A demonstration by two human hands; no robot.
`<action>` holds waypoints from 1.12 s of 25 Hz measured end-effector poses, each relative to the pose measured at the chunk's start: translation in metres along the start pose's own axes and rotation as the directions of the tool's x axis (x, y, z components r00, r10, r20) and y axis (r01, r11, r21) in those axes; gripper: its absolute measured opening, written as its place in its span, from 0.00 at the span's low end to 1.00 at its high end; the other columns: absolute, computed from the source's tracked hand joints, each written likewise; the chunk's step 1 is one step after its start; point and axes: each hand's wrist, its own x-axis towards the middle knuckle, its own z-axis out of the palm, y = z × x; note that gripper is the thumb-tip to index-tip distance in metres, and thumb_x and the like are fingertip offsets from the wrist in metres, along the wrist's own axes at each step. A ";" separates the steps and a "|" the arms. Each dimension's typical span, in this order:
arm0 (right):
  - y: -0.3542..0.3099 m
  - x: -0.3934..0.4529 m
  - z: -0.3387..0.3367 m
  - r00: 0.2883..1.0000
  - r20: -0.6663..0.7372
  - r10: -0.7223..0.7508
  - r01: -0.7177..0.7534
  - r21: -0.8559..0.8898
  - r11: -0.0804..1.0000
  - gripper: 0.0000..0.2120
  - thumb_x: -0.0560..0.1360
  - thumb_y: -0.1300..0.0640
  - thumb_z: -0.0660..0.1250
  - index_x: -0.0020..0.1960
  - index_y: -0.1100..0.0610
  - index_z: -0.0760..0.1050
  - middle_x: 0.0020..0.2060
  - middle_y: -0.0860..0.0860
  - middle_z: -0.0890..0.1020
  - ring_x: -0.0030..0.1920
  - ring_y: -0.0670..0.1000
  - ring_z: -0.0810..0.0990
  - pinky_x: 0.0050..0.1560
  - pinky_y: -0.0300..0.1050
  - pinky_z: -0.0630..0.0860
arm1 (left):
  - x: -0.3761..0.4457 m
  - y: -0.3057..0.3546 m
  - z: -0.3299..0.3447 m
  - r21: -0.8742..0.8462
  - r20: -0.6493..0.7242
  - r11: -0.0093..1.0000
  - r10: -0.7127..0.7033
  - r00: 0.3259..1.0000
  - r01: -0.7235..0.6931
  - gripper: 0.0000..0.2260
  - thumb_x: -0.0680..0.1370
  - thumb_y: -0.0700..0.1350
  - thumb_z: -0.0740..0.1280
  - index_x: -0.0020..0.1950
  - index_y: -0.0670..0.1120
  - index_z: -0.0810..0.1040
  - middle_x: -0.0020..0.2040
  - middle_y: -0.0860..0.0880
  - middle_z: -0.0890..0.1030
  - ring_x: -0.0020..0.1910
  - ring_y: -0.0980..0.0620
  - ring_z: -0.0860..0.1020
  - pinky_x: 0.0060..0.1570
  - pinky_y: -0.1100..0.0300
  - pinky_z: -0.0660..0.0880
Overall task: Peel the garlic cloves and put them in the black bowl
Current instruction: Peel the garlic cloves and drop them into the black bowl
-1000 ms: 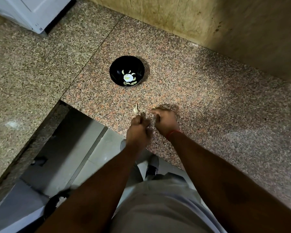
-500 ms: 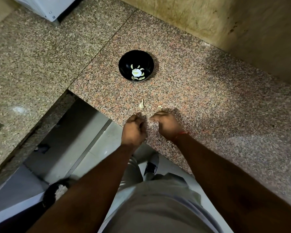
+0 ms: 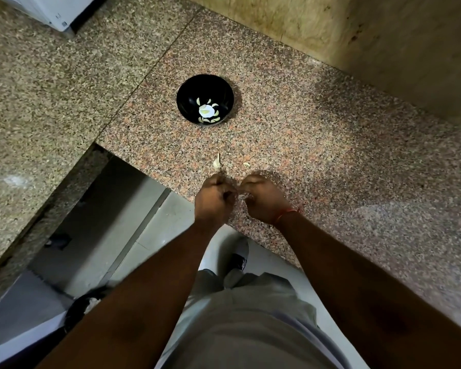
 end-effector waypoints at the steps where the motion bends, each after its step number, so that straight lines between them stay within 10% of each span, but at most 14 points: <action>1: 0.000 -0.002 0.002 0.999 -0.025 0.030 -0.030 0.006 1.000 0.20 0.67 0.65 0.71 0.59 0.60 0.83 0.53 0.55 0.82 0.54 0.57 0.79 0.56 0.50 0.79 | -0.001 -0.002 -0.001 -0.013 -0.002 1.000 0.003 1.000 -0.003 0.04 0.73 0.44 0.72 0.45 0.49 0.87 0.51 0.47 0.81 0.47 0.44 0.80 0.41 0.56 0.77; 14: -0.030 -0.010 0.020 0.919 -0.161 0.360 -0.346 0.112 0.932 0.20 0.71 0.64 0.66 0.62 0.58 0.81 0.56 0.54 0.80 0.53 0.53 0.80 0.58 0.52 0.82 | -0.022 -0.032 -0.012 -0.097 -0.079 0.995 -0.018 0.997 0.010 0.08 0.75 0.39 0.72 0.54 0.41 0.86 0.55 0.40 0.83 0.56 0.41 0.82 0.56 0.54 0.79; 23: -0.043 -0.011 0.026 0.903 -0.243 0.356 -0.252 0.373 0.893 0.24 0.68 0.76 0.62 0.59 0.62 0.83 0.52 0.53 0.82 0.49 0.51 0.82 0.53 0.45 0.84 | -0.021 -0.027 -0.015 -0.441 -0.032 0.889 -0.148 0.989 0.119 0.22 0.66 0.29 0.66 0.56 0.44 0.84 0.52 0.47 0.82 0.48 0.48 0.84 0.52 0.48 0.83; 28: -0.034 -0.011 0.019 0.876 -0.309 0.370 -0.296 0.262 0.918 0.16 0.73 0.69 0.63 0.54 0.57 0.84 0.51 0.53 0.85 0.47 0.49 0.83 0.51 0.45 0.83 | -0.015 -0.024 -0.021 -0.471 -0.075 0.860 -0.262 0.962 0.197 0.14 0.70 0.31 0.76 0.51 0.46 0.85 0.45 0.49 0.84 0.43 0.51 0.84 0.49 0.56 0.83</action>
